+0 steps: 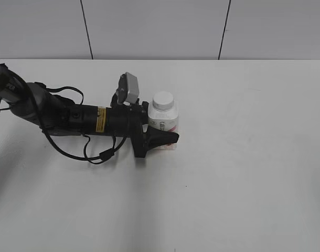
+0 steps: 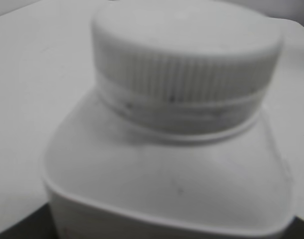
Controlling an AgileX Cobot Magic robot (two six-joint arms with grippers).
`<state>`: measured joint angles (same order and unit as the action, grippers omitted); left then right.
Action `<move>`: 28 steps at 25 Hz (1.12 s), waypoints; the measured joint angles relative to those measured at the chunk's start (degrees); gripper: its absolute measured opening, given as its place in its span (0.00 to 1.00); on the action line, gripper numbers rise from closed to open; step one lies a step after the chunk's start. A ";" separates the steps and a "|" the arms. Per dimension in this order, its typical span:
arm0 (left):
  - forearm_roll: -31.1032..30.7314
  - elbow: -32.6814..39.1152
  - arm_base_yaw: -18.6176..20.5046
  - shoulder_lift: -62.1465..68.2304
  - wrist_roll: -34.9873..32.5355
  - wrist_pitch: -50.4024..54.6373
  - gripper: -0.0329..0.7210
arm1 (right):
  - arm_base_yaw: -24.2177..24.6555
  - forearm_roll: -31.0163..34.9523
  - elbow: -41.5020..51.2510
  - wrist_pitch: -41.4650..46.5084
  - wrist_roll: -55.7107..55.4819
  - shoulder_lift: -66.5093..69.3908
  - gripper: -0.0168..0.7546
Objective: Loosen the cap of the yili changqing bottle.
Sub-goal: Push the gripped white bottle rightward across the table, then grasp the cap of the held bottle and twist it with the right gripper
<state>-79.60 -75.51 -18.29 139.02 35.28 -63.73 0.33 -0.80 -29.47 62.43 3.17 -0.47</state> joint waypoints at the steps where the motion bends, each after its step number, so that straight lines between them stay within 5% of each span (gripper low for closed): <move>1: 0.00 0.00 0.00 0.00 -0.06 0.00 0.62 | 0.00 0.00 -0.27 -0.43 -0.35 0.00 0.74; 6: 0.00 0.00 0.00 0.00 -0.60 0.00 0.62 | 0.00 1.27 -2.63 -2.39 -2.76 4.02 0.74; 23: 2.07 0.00 0.00 0.00 -1.92 0.35 0.62 | 0.00 17.48 -23.36 -0.39 0.05 59.67 0.74; 28: 2.18 0.00 0.00 0.00 -2.02 0.35 0.62 | -3.84 18.16 -31.16 -0.15 -2.25 71.28 0.74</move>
<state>-77.42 -75.51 -18.29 139.02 33.26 -63.38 -3.50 17.36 -60.62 62.28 0.92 70.80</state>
